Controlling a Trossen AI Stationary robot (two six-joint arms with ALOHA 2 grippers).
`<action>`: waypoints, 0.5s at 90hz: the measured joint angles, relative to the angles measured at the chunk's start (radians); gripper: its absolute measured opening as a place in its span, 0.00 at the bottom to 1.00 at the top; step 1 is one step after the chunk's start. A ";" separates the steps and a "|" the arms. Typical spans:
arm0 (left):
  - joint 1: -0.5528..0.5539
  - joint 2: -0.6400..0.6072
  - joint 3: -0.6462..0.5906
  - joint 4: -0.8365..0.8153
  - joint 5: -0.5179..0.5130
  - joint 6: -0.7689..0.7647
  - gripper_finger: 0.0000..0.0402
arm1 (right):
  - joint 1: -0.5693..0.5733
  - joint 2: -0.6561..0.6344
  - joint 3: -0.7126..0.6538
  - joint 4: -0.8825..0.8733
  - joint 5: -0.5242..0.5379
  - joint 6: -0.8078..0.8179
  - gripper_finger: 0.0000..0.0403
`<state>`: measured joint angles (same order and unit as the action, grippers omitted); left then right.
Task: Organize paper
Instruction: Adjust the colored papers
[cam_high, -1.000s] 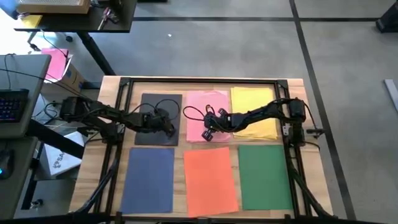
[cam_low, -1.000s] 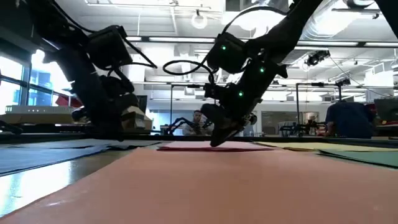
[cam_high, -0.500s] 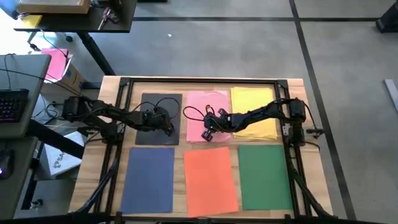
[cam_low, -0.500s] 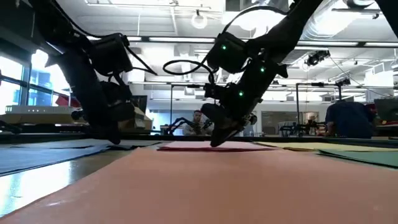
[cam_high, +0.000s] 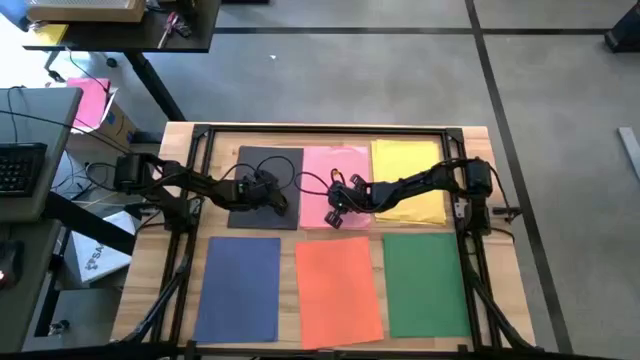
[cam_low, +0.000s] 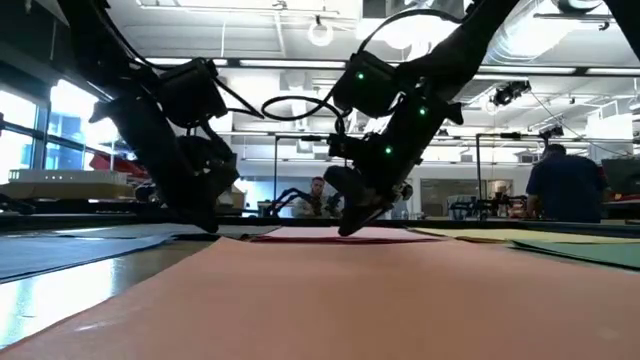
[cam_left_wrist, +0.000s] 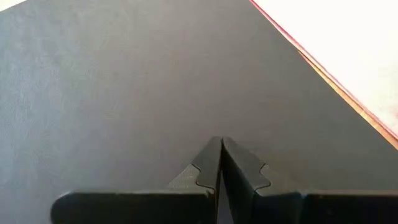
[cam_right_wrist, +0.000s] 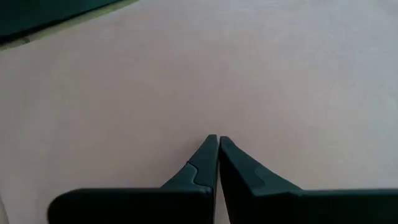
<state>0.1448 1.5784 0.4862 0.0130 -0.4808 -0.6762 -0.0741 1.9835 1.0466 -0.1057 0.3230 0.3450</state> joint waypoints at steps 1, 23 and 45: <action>0.000 0.000 0.000 -0.001 0.000 0.000 0.00 | -0.001 0.000 0.000 -0.004 0.000 -0.003 0.00; 0.000 0.000 0.000 -0.011 -0.004 0.015 0.00 | -0.012 -0.001 0.000 -0.037 0.001 -0.013 0.00; 0.000 -0.025 0.013 -0.024 0.001 0.037 0.00 | -0.005 -0.027 -0.005 0.014 0.014 -0.032 0.00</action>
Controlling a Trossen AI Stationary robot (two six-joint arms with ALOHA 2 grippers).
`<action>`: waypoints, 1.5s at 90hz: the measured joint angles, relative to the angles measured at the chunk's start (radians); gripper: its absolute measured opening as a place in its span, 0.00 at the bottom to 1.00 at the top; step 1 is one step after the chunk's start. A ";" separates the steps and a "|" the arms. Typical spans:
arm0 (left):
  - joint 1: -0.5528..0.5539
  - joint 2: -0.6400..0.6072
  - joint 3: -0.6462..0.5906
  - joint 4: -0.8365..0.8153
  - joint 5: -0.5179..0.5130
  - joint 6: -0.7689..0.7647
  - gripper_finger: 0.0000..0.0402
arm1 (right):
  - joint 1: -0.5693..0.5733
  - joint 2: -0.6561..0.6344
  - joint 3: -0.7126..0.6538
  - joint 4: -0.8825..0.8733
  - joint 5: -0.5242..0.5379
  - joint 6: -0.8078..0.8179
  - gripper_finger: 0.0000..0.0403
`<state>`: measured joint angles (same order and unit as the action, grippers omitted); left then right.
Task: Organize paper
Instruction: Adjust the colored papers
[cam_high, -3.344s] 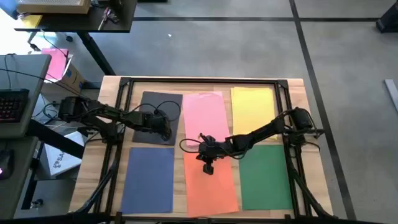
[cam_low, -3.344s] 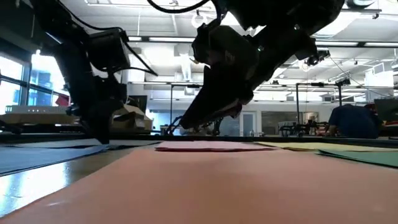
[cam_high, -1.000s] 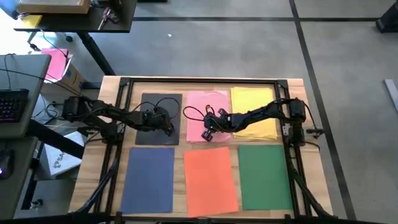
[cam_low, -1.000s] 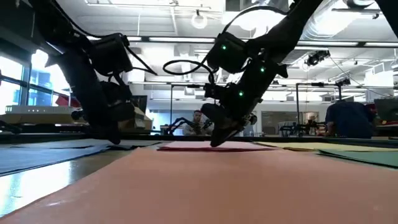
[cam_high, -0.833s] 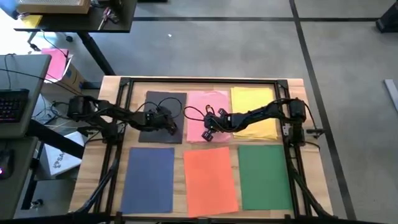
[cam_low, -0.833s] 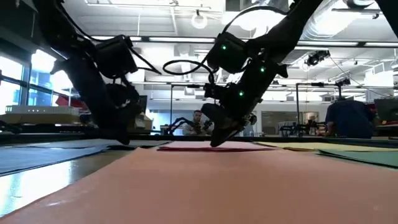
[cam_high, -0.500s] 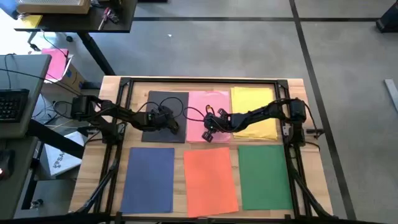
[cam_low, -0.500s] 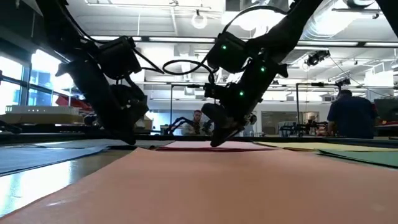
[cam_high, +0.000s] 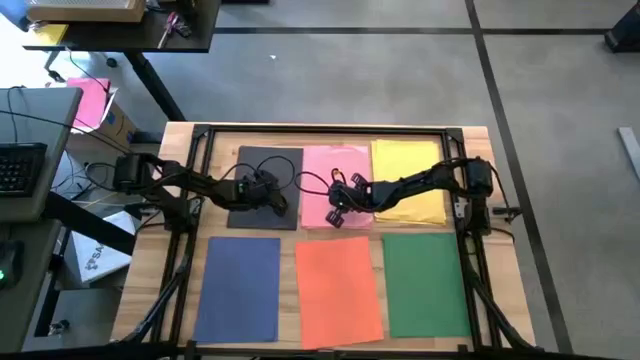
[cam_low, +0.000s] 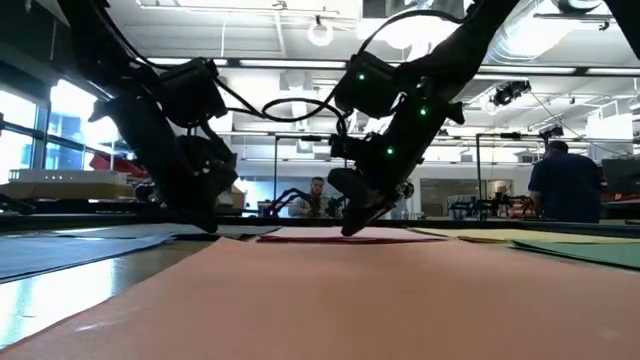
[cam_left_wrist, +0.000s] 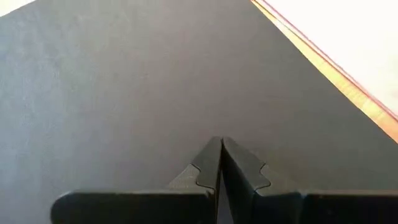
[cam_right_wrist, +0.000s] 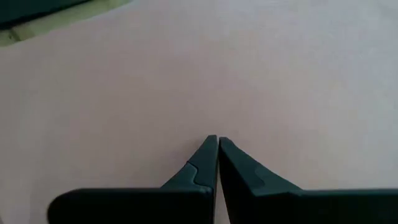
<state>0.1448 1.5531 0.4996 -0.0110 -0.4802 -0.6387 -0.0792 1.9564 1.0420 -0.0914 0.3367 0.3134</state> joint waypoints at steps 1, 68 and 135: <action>0.000 -0.003 0.001 0.000 0.001 0.004 0.00 | 0.001 -0.004 -0.001 -0.004 0.003 -0.003 0.00; -0.077 -0.220 0.048 -0.260 0.006 0.038 0.00 | -0.040 -0.671 -0.542 -0.288 0.119 0.283 0.00; -0.078 0.228 0.571 0.109 0.266 0.531 0.00 | -0.276 -0.890 -0.484 -0.784 0.070 0.420 0.00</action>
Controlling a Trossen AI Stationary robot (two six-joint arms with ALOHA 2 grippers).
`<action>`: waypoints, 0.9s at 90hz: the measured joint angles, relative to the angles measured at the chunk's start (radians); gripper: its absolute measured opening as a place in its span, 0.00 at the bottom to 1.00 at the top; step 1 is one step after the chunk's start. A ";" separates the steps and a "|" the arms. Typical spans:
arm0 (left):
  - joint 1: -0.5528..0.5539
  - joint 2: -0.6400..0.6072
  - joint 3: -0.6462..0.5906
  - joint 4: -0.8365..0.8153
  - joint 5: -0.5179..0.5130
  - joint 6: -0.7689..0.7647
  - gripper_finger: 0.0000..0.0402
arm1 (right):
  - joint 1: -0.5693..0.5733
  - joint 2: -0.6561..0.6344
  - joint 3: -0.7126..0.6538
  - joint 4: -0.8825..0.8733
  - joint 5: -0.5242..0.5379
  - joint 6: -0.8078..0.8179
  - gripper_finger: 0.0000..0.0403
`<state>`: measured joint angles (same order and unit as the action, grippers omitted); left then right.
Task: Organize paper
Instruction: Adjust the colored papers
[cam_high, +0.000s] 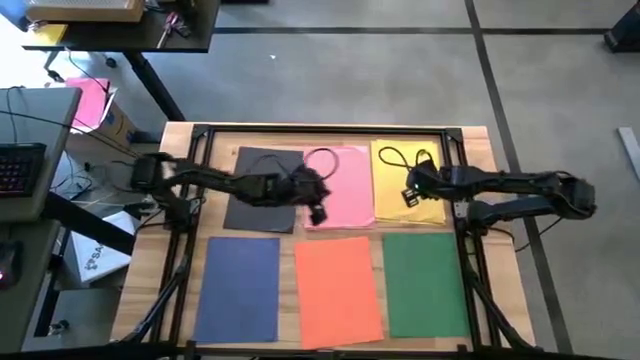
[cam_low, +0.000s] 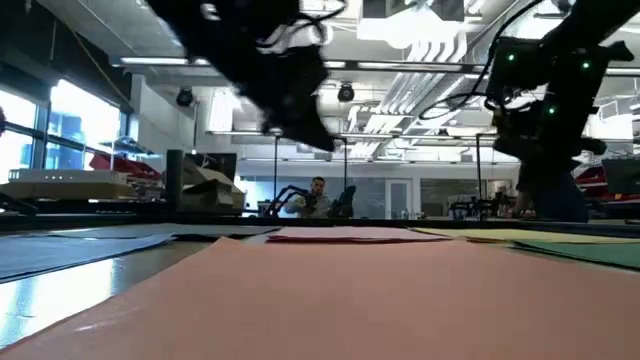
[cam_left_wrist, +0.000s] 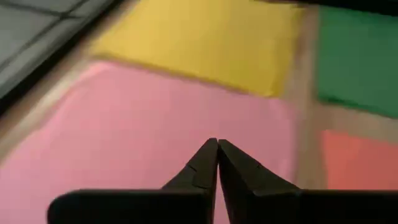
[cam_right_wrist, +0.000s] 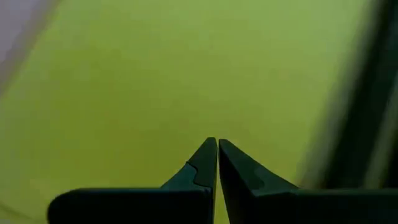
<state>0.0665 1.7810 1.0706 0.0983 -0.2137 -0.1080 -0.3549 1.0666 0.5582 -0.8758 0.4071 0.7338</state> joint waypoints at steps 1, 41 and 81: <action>0.002 0.018 0.015 0.006 0.013 0.009 0.00 | -0.007 0.002 0.002 -0.007 0.000 0.000 0.00; 0.054 0.518 0.572 -0.136 0.209 0.130 0.00 | -0.252 0.211 0.001 -0.152 0.045 0.073 0.00; 0.088 0.567 0.624 -0.237 0.254 0.135 0.00 | -0.274 0.414 0.001 -0.078 -0.015 0.044 0.00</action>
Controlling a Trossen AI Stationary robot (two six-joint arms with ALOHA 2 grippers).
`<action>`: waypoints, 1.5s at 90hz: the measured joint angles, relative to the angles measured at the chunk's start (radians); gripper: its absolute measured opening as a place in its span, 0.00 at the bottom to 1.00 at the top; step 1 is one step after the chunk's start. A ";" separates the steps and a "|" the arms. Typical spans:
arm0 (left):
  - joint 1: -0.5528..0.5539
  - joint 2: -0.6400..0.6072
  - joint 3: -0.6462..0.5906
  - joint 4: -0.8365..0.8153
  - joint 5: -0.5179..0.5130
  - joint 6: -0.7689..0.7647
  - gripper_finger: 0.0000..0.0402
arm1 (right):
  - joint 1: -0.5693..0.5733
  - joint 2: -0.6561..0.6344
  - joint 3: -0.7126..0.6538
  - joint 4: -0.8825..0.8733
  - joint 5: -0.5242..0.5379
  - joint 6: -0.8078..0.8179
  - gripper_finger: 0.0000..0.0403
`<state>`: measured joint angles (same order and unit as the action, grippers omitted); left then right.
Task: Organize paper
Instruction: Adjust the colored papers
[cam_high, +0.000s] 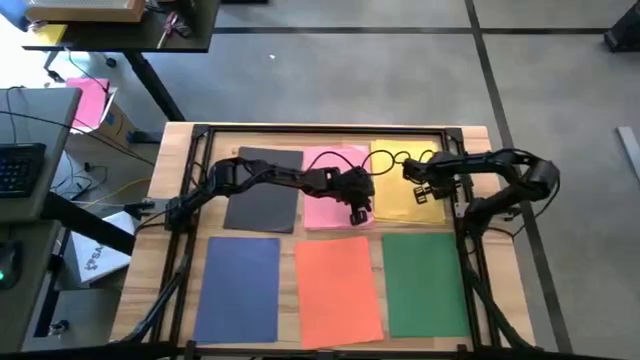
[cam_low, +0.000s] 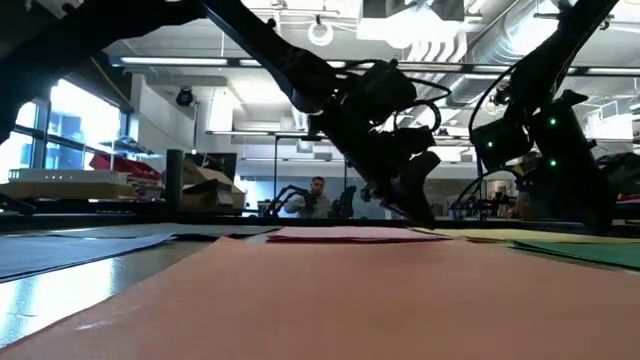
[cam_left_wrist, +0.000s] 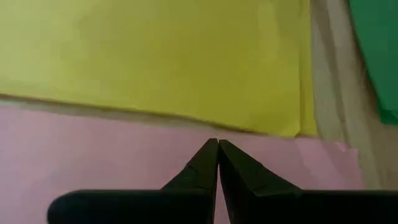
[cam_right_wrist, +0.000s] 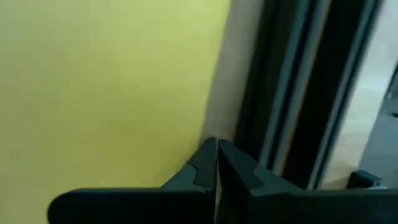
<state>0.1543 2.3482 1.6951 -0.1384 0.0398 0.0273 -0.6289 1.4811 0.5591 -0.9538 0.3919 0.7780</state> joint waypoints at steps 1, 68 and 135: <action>0.000 0.000 0.000 0.000 0.002 0.003 0.00 | 0.000 0.003 0.000 0.003 -0.001 -0.001 0.00; 0.000 0.061 0.005 0.081 0.057 0.002 0.00 | 0.007 -0.024 -0.003 0.026 -0.047 -0.052 0.00; -0.016 0.054 0.003 0.088 0.115 -0.060 0.00 | 0.008 -0.028 -0.002 -0.027 -0.054 -0.014 0.00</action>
<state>0.1380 2.4020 1.6985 -0.0508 0.1548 -0.0330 -0.6209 1.4528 0.5575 -0.9805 0.3384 0.7643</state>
